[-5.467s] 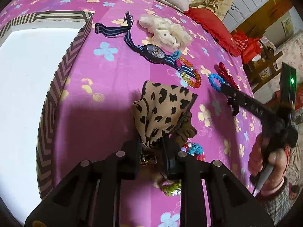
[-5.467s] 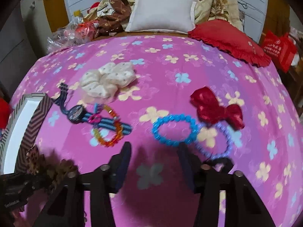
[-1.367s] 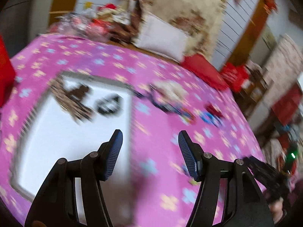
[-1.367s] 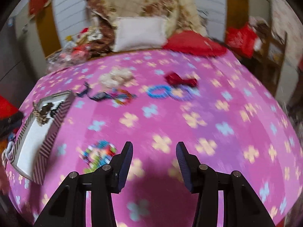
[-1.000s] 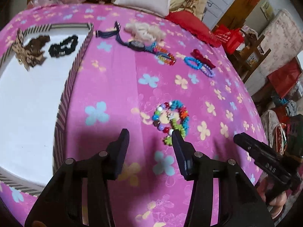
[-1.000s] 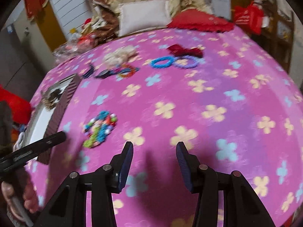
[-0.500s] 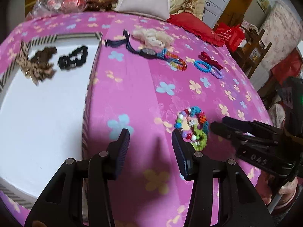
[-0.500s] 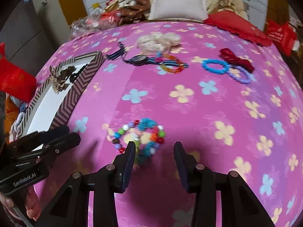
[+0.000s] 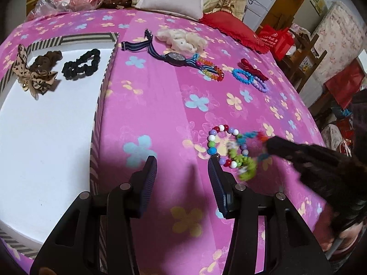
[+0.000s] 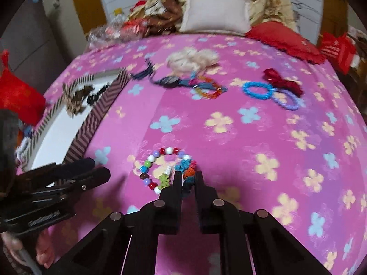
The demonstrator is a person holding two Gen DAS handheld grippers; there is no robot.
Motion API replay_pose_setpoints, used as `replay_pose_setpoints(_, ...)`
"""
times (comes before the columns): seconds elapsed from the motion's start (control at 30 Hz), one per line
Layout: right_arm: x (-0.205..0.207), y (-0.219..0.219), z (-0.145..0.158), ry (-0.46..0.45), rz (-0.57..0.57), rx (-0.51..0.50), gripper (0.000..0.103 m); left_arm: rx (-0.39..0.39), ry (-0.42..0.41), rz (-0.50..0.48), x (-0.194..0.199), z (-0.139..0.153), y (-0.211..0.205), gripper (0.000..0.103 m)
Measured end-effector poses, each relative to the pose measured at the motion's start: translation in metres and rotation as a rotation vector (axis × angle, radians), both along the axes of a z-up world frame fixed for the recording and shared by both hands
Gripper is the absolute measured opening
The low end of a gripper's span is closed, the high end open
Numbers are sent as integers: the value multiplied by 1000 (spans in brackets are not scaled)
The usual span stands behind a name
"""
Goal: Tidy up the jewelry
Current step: 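Grasp the multicolor bead bracelet with the left tool while the right tool grasps the green-blue bracelet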
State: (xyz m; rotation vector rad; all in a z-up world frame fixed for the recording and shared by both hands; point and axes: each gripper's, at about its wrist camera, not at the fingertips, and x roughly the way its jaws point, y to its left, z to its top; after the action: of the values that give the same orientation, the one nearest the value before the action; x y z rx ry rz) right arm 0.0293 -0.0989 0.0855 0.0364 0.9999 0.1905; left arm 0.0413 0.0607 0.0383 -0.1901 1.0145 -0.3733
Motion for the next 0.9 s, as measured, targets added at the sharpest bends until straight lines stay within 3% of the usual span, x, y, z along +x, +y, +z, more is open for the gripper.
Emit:
replay_pose_setpoints(0.13,-13,-39,9,-28,-72,-1,10,-7,21,-16,-1,-5,-6,46)
replay_pose_setpoints(0.23,-16,-59,-3,-15,-107,-25,9,26,6,-30,-4,-4,-15,46)
replay_pose_setpoints(0.37,-21,-82,-25,29,-129,36,10,23,14,-27,-1,-4,-25,46)
replay_pose_setpoints(0.4,-22,-85,-29,39,-133,57,13,14,25,-23,1,-4,-27,46)
replay_pose_setpoints(0.47,-23,-90,-32,40,-135,92,37,21,35,-15,5,-6,-31,46)
replay_pose_setpoints(0.5,-24,-92,-32,31,-137,107,54,29,39,-12,7,-7,-33,46)
replay_pose_setpoints(0.53,-26,-95,-32,13,-146,115,60,34,45,-11,10,-9,-35,46)
replay_pose_setpoints(0.73,-32,-105,-30,-27,-151,96,60,3,84,9,32,-13,-44,46)
replay_pose_setpoints(0.9,-30,-103,-33,-42,-137,62,58,74,58,-8,41,-11,-64,46)
